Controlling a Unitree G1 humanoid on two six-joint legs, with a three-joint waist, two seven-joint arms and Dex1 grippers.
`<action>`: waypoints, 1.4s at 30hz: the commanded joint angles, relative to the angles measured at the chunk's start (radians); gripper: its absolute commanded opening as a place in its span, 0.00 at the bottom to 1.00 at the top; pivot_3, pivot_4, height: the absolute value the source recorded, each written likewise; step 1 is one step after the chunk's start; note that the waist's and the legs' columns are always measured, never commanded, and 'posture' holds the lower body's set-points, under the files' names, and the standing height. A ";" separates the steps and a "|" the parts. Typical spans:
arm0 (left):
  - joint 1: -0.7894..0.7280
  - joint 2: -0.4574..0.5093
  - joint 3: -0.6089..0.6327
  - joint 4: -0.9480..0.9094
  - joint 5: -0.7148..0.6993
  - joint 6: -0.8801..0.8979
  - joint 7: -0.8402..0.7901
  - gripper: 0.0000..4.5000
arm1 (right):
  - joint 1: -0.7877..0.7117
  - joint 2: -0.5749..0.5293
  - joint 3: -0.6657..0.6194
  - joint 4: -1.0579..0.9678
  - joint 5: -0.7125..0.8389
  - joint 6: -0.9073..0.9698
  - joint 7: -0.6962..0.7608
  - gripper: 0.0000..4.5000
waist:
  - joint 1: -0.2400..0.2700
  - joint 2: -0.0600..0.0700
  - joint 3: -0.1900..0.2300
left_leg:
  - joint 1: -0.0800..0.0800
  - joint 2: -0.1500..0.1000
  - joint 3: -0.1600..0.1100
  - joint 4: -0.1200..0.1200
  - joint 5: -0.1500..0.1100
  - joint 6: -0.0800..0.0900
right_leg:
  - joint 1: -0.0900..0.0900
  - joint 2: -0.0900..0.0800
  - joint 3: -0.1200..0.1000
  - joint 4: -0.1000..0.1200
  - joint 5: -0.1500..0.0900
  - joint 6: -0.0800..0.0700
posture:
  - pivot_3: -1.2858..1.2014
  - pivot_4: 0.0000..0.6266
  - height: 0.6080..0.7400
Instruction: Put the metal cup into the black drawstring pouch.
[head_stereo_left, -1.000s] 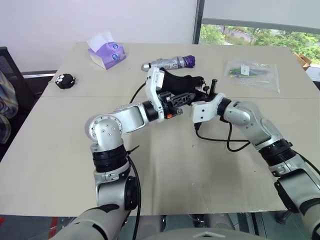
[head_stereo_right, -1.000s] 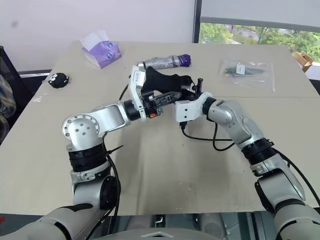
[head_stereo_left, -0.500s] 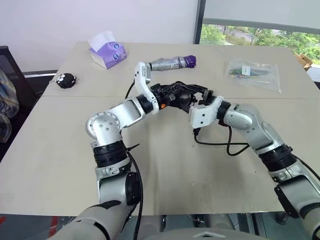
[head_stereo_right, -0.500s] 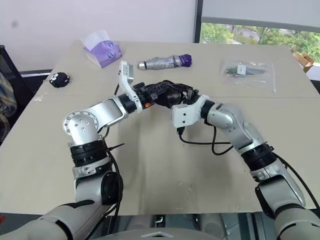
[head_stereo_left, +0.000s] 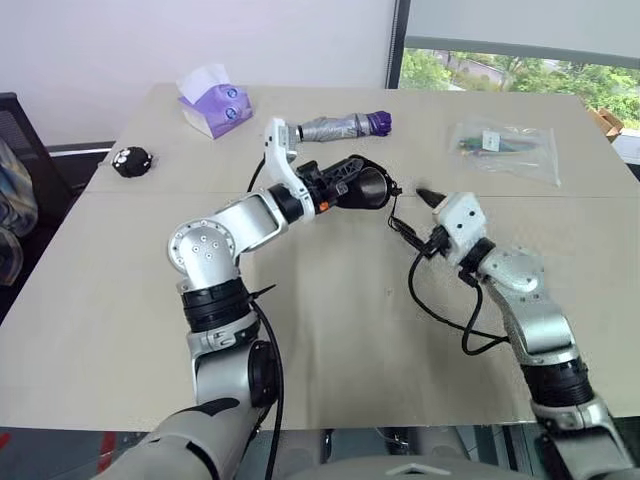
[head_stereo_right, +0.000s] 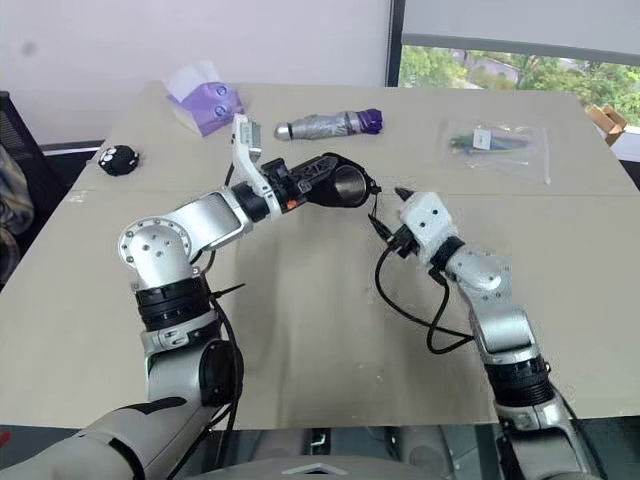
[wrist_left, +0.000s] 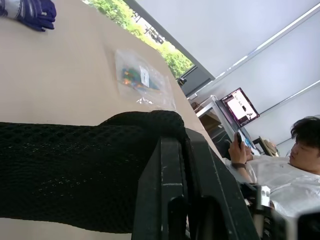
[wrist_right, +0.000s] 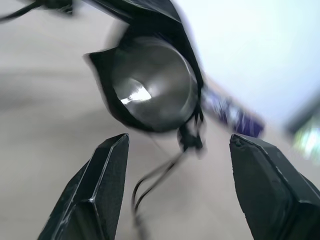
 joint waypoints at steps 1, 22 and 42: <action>-0.034 0.006 -0.007 -0.006 -0.032 -0.019 -0.001 0.00 | 0.004 0.040 -0.009 -0.012 0.046 0.128 -0.039 0.71 | -0.003 0.000 0.000 | 0.000 0.000 0.000 0.000 0.000 0.000 | 0.000 0.000 0.000 0.000 0.000 0.000 | 0.52 0.24 1.00; -0.034 0.020 -0.031 -0.031 -0.070 -0.021 0.026 0.00 | -0.264 0.240 -0.045 0.686 0.025 -0.281 -0.179 0.71 | -0.006 0.000 0.000 | 0.000 0.000 0.001 -0.001 0.000 0.001 | -0.001 0.000 0.001 -0.001 0.000 0.000 | 0.52 0.24 1.00; 0.004 0.024 -0.028 -0.030 -0.081 -0.043 0.035 0.00 | -0.308 -0.005 -0.122 0.382 -0.053 -0.229 -0.232 0.02 | -0.004 0.001 0.001 | 0.000 -0.001 0.001 -0.001 0.000 0.000 | -0.001 -0.001 0.001 -0.001 0.000 0.000 | 0.52 0.24 1.00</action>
